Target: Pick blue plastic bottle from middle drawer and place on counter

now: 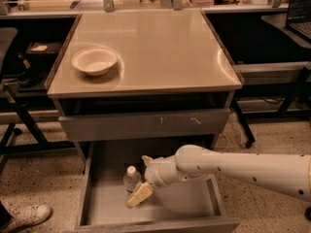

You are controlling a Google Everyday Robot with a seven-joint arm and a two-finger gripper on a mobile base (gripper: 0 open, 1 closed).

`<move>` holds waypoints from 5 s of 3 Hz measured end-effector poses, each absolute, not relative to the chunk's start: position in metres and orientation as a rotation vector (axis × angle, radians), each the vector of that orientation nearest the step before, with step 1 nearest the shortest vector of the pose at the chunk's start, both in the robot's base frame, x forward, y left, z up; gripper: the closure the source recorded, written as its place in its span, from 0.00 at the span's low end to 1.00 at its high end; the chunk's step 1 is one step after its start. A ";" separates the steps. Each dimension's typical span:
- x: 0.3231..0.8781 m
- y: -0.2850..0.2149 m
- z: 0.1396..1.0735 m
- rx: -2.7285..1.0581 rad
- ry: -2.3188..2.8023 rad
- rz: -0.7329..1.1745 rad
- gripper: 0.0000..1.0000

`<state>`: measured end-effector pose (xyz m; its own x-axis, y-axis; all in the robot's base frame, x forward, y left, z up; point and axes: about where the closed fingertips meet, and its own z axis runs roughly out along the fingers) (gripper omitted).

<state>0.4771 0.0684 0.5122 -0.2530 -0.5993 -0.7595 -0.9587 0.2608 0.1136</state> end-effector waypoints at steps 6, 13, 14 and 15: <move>0.498 0.102 0.486 -1.381 1.930 0.851 0.18; 0.467 0.057 0.631 -1.149 1.966 0.644 1.00; 0.467 0.057 0.631 -1.148 1.967 0.647 1.00; 0.475 0.053 0.649 -1.136 1.978 0.652 1.00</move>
Offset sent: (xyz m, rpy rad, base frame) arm 0.0194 0.0070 -0.0241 0.0387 -0.0026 -0.0030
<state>0.4751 0.0531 0.6489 -0.3243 -0.4954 -0.8059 -0.8773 0.4761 0.0605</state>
